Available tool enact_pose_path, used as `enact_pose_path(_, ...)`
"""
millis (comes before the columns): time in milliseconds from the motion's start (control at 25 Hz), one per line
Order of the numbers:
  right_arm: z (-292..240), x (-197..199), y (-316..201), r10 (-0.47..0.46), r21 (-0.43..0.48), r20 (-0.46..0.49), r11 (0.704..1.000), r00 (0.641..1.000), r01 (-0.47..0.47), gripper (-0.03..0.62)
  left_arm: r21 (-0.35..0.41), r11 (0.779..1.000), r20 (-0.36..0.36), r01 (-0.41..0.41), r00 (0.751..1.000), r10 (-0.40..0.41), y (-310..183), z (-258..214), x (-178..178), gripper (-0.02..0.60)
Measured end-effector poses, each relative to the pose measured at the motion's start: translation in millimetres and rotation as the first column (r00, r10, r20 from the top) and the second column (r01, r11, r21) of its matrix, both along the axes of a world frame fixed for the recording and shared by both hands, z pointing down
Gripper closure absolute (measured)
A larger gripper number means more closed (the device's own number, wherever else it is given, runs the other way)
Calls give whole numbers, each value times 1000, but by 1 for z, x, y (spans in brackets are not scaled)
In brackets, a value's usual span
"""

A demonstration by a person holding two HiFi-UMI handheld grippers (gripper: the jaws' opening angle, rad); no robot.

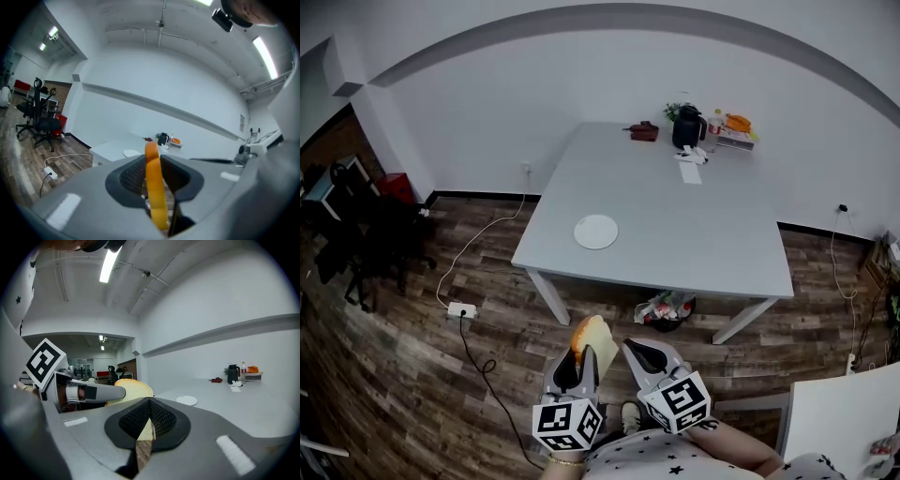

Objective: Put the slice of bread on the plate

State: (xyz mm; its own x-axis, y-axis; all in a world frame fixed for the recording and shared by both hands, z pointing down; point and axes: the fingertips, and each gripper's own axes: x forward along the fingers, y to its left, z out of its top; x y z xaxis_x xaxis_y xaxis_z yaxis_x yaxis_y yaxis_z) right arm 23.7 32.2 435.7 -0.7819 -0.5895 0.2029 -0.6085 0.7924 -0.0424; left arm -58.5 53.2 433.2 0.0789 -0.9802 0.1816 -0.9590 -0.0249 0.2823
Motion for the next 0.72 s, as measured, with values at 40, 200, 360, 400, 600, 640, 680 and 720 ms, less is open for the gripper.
enact_pose_path(40,0,0,-9,-4,4,1,1000,1000,4,595,1,1000,0,2,1000,-2,-8,0,0,485)
enact_pose_path(200,0,-1,-39,-14,7,7,1000,1000,14,595,3,1000,1,9,1000,-9,-37,1,1,485)
enact_pose_path(360,2,-2,-60,-16,-1,8,1000,1000,16,595,0,1000,0,15,1000,-15,-58,1,-1,485)
enact_pose_path(400,3,-3,-65,-16,-5,8,1000,1000,16,595,-3,1000,0,17,1000,-17,-63,2,-1,485)
enact_pose_path(600,10,-3,-84,-11,-28,1,1000,1000,11,595,-25,1000,-2,15,1000,-16,-84,9,-4,485)
enact_pose_path(640,12,-4,-88,-9,-32,-1,999,1000,9,595,-27,1000,-4,15,1000,-15,-89,9,-5,485)
enact_pose_path(680,13,-5,-93,-7,-35,-3,999,1000,7,595,-28,1000,-6,14,1000,-14,-94,10,-7,485)
enact_pose_path(720,13,-6,-98,-5,-37,-4,999,1000,4,595,-28,1000,-7,12,1000,-12,-99,10,-9,485)
